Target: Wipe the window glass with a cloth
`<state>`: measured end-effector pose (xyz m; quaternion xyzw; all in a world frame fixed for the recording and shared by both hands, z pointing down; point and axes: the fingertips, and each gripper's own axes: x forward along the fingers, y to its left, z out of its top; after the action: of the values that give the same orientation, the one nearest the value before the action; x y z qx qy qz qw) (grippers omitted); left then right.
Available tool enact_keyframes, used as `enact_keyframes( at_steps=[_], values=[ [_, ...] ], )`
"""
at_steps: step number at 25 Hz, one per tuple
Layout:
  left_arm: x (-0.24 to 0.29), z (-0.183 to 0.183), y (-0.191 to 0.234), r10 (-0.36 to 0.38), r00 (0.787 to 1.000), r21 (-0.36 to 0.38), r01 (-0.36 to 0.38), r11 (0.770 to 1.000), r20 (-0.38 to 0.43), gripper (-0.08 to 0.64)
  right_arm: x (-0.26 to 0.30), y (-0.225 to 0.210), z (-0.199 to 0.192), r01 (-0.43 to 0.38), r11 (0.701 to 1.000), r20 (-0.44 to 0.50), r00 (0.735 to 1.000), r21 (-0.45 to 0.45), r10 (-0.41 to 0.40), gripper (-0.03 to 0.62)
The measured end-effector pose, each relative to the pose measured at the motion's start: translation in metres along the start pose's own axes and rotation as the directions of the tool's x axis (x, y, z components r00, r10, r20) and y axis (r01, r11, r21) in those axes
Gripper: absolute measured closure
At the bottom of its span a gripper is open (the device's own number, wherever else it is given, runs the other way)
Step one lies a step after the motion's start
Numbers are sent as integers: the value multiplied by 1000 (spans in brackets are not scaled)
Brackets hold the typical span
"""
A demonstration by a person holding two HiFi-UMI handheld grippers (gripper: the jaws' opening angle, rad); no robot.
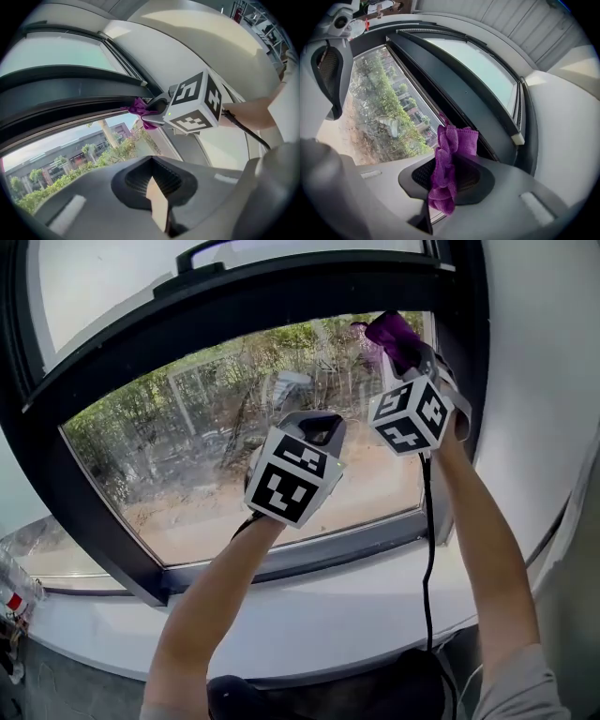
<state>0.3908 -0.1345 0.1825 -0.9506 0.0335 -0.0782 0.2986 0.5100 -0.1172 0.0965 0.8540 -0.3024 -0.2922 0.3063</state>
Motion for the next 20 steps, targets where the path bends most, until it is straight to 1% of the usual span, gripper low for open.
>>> enact_keyframes(
  at_steps=[2,4,7,10,12,15,20],
  values=[
    [-2,1,3,2,1000,1,-2,1000,0,560,9,-4,-2,12,1000,-22,1000,-25,-13,489],
    [-3,1,6,6,1000,-2,-6,1000,1,560,21,-8,-6,14,999,-48,999,-30,-15,489],
    [-1,-2,6,8,1000,-8,-8,1000,-5,560,31,-6,-15,-32,999,-80,996,-7,32,489],
    [2,-10,-1,-1,1000,-21,1,1000,-18,560,30,13,-27,-99,995,-98,990,-10,97,489],
    [6,-16,-5,-10,1000,-26,9,1000,-26,560,28,25,-37,-107,994,-100,989,-15,105,491],
    [13,-29,-12,-24,999,-28,23,999,-41,560,22,39,-57,-114,994,-111,987,2,113,491],
    [25,-64,-34,-58,996,-66,53,996,-72,560,5,80,-101,-153,986,-158,974,71,163,491]
  ],
)
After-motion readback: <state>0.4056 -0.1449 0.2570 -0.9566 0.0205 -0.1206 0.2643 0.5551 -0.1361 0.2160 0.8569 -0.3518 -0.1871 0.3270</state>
